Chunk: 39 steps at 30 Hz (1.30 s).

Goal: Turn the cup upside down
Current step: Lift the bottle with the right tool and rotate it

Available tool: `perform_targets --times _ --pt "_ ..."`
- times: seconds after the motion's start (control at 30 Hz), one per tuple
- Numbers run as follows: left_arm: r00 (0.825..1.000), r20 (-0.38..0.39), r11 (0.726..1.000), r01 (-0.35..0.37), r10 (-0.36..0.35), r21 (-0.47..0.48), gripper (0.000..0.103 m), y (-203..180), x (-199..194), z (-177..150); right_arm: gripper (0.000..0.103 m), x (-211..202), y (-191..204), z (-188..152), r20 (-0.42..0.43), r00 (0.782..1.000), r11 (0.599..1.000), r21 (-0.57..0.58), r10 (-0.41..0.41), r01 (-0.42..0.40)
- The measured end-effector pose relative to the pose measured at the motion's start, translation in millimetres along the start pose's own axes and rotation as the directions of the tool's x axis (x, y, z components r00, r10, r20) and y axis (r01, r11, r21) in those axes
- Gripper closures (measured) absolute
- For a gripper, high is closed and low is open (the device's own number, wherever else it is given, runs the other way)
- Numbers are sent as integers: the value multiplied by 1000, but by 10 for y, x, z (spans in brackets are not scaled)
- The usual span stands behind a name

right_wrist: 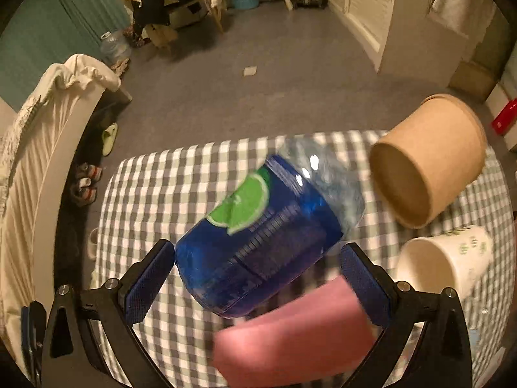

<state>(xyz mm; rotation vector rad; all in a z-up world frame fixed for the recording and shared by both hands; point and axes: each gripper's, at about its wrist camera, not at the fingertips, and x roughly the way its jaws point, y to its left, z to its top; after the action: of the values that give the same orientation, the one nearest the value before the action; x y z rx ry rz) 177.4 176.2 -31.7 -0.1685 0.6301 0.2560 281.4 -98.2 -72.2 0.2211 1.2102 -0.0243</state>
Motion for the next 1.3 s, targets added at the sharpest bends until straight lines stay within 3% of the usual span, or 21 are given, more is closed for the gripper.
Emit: perform_targets --times 0.17,0.23,0.33,0.57,0.97,1.3 --pt "1000 -12 999 17 -18 -35 0 95 14 -9 3 213 133 72 -38 998 997 -63 -50 47" --pt "1000 -22 999 6 -7 -38 0 121 21 -16 19 267 113 95 -60 998 999 -43 -13 10" --pt "1000 -26 999 1 -3 -46 0 144 41 -16 33 323 136 95 -65 998 997 -80 -14 8" --pt "1000 -29 998 -1 -1 -60 0 173 30 -6 35 217 128 1 -30 1000 992 -126 0 -4" --pt "999 5 998 34 -33 -46 0 135 -214 -62 40 -602 230 -300 106 994 966 -257 39 -11" --pt "996 78 999 29 -32 36 0 48 -651 -164 43 -1688 -46 -844 260 958 939 -343 121 -25"
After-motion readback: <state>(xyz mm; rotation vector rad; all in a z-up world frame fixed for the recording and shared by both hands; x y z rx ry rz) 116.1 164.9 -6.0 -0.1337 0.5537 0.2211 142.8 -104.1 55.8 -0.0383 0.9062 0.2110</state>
